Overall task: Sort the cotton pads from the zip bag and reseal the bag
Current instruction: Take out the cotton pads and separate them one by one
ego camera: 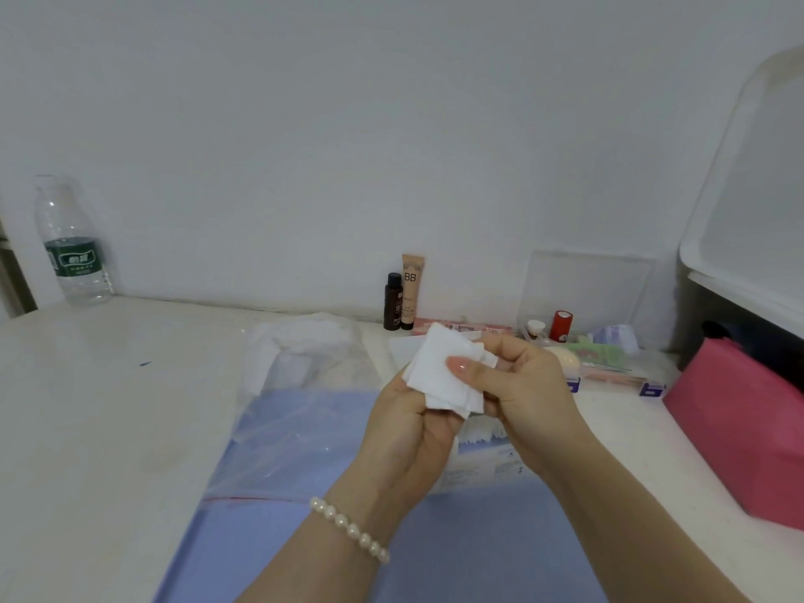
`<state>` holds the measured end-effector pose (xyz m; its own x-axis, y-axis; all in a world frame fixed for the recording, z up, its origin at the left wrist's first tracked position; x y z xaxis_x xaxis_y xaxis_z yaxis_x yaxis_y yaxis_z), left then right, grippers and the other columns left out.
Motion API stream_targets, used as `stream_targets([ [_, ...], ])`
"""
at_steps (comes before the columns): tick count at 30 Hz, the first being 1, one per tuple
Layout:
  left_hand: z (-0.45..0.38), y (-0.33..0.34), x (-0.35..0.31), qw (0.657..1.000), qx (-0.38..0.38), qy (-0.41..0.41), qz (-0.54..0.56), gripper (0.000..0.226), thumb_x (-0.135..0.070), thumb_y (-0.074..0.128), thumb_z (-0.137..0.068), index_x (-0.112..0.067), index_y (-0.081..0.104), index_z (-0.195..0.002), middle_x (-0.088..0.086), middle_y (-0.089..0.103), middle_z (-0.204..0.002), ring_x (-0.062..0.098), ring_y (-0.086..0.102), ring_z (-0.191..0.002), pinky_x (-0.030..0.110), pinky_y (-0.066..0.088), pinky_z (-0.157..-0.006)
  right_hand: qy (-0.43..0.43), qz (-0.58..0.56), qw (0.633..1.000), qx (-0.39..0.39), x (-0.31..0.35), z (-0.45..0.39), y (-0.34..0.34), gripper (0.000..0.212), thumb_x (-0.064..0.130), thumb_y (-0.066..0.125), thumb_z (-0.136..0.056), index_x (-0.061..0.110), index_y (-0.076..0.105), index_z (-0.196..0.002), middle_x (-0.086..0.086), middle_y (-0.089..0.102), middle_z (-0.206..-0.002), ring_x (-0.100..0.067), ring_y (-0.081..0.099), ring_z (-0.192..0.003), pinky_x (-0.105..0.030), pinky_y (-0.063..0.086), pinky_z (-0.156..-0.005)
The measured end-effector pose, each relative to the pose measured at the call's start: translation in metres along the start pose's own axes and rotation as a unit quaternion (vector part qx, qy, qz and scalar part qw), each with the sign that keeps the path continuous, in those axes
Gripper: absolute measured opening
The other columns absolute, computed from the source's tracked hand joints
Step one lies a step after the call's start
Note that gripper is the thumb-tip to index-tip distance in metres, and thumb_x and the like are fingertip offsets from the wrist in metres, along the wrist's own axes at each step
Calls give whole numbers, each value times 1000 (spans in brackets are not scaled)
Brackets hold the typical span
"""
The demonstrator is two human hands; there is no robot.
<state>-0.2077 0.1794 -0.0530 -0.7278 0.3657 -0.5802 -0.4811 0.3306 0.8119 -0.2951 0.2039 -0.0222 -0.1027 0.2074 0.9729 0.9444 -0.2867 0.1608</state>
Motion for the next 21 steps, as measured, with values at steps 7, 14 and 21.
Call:
stream_targets([
  [7, 3, 0, 5, 992, 1, -39, 124, 56, -5, 35, -73, 8, 48, -126, 28, 60, -121, 38, 57, -115, 45, 45, -99, -7, 19, 999, -35, 2, 0, -6, 11, 0, 70, -76, 4, 64, -83, -7, 73, -77, -22, 71, -72, -33, 58, -56],
  [14, 7, 6, 3, 996, 10, -19, 91, 46, -18, 45, -78, 7, 57, -115, 24, 66, -111, 33, 64, -104, 39, 50, -93, -13, 39, 998, -50, 3, 1, -6, 17, -2, 71, -75, -2, 62, -90, -11, 71, -80, -18, 69, -66, -31, 57, -52],
  [21, 4, 4, 8, 999, 0, -11, 51, 47, -22, 49, -81, 4, 54, -121, 21, 66, -113, 26, 68, -99, 29, 58, -76, -17, 37, 998, -57, 3, 2, -6, 13, -4, 71, -75, 2, 64, -84, -4, 71, -71, -14, 70, -63, -27, 56, -51],
])
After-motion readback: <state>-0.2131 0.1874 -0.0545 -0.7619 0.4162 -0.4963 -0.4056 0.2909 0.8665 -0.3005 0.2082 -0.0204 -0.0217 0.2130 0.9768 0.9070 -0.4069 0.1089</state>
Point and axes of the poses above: each hand's wrist, its own z-axis away from the middle knuckle, its own y-axis out of the palm, x = y × z, the point moved 8 cm from there along -z, towards the middle knuckle
